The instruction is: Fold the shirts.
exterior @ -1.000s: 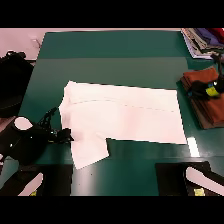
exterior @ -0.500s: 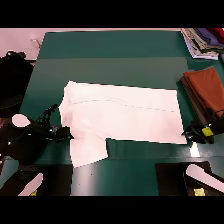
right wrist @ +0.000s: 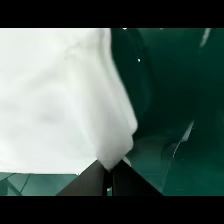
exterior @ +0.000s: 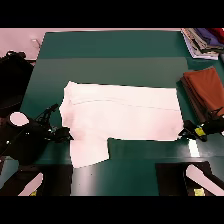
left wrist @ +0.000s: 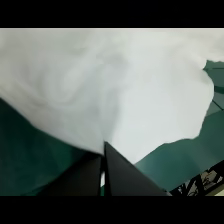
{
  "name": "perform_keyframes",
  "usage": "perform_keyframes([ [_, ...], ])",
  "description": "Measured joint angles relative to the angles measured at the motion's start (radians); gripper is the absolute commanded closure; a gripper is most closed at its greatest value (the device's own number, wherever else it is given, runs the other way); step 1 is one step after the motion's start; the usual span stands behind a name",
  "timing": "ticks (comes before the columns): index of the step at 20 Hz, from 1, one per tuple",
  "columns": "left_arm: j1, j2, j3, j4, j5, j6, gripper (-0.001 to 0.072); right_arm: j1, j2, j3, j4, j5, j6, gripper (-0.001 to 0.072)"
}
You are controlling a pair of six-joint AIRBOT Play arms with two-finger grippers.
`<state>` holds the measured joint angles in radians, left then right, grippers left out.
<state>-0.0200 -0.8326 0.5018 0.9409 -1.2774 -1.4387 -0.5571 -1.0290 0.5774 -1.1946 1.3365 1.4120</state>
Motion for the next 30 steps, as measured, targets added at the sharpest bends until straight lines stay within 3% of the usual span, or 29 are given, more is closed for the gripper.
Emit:
perform_keyframes([
  [5, 0.0, 0.067, 0.032, 0.002, -0.027, -0.007, 0.0688, 0.01, 0.139, 0.091, -0.081, 0.095, 0.0, 0.0696],
  [11, 0.0, 0.095, 0.146, 0.002, 0.079, -0.023, 0.0689, 0.077, 0.127, 0.239, -0.085, 0.129, 0.012, 0.0697],
  [18, 0.0, -0.241, 0.45, 0.002, 0.249, 0.055, 0.0686, 0.205, -0.135, 0.509, -0.081, 0.103, 0.069, 0.0697],
  [27, -0.001, -0.636, 0.726, -0.005, 0.384, 0.076, 0.0679, 0.236, -0.472, 0.797, -0.055, 0.083, 0.104, 0.0671],
  [28, 0.0, -0.652, 0.735, -0.004, 0.396, 0.077, 0.0451, 0.231, -0.5, 0.818, -0.032, 0.076, 0.104, 0.0499],
  [29, 0.0, -0.661, 0.744, -0.004, 0.409, 0.077, 0.0169, 0.225, -0.525, 0.836, -0.009, 0.069, 0.099, 0.0336],
  [30, 0.001, -0.668, 0.752, -0.005, 0.414, 0.076, 0.013, 0.216, -0.545, 0.851, 0.025, 0.065, 0.088, 0.023],
])
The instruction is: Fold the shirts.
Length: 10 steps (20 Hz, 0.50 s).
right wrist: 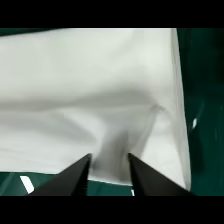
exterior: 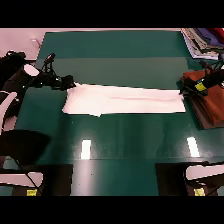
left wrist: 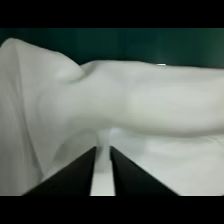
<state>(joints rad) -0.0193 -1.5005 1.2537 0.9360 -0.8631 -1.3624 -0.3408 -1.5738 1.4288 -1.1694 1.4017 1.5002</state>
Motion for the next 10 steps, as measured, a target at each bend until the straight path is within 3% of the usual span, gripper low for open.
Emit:
perform_keyframes([
  [1, 0.0, -0.005, 0.008, 0.0, 0.0, -0.003, 0.0146, -0.011, -0.017, 0.014, 0.04, -0.001, -0.017, 0.0221],
  [4, 0.0, -0.011, 0.042, -0.003, -0.023, -0.015, 0.0588, -0.063, -0.044, 0.033, 0.109, 0.013, -0.076, 0.022],
  [5, 0.0, -0.013, 0.052, -0.003, -0.037, -0.017, 0.0683, -0.085, -0.049, 0.032, 0.124, 0.028, -0.095, 0.0221],
  [10, -0.048, -0.015, 0.076, -0.038, -0.084, -0.024, 0.0684, -0.213, -0.061, -0.061, 0.161, 0.04, -0.156, 0.0222],
])
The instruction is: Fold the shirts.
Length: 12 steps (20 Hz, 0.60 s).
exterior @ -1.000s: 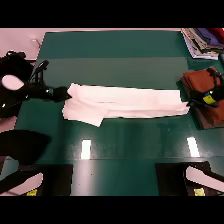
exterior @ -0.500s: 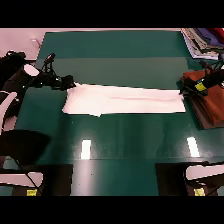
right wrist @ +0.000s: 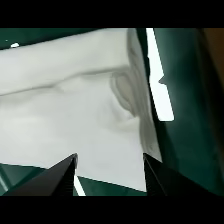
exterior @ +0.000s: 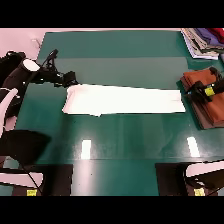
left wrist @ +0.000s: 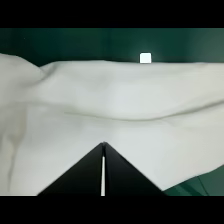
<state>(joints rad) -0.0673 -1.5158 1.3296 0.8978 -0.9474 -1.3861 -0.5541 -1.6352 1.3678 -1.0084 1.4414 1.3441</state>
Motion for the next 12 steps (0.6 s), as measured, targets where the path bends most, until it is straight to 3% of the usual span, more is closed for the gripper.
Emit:
perform_keyframes([
  [6, -0.17, -0.019, 0.005, -0.014, 0.069, -0.042, 0.0685, -0.018, -0.064, -0.104, 0.087, -0.033, -0.07, 0.0239],
  [8, -0.224, -0.037, 0.014, -0.014, 0.104, -0.057, 0.0684, 0.01, -0.083, -0.113, 0.106, -0.051, -0.076, 0.0418],
  [10, -0.267, -0.069, 0.04, -0.016, 0.125, -0.069, 0.0684, 0.042, -0.086, -0.119, 0.103, -0.095, -0.084, 0.0696],
  [12, -0.307, -0.112, 0.084, -0.016, 0.138, -0.083, 0.0684, 0.069, -0.067, -0.12, 0.087, -0.134, -0.087, 0.0696],
])
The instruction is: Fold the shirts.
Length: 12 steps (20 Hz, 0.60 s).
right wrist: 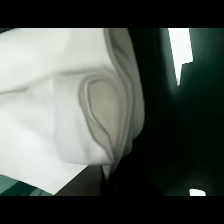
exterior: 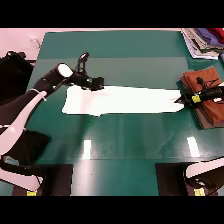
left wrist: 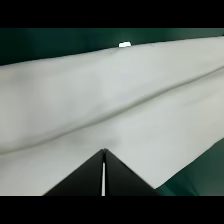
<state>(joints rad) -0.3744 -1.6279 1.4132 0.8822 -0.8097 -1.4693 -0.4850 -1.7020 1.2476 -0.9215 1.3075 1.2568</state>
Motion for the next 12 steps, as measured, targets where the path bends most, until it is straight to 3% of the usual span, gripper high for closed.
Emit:
perform_keyframes([
  [6, -0.082, -0.18, 0.193, 0.0, 0.01, -0.034, 0.0685, 0.113, 0.15, 0.146, 0.011, 0.057, -0.003, 0.0696],
  [12, -0.143, -0.326, 0.32, -0.001, -0.014, -0.068, 0.0685, 0.328, 0.261, 0.355, 0.015, 0.101, 0.077, 0.0696],
])
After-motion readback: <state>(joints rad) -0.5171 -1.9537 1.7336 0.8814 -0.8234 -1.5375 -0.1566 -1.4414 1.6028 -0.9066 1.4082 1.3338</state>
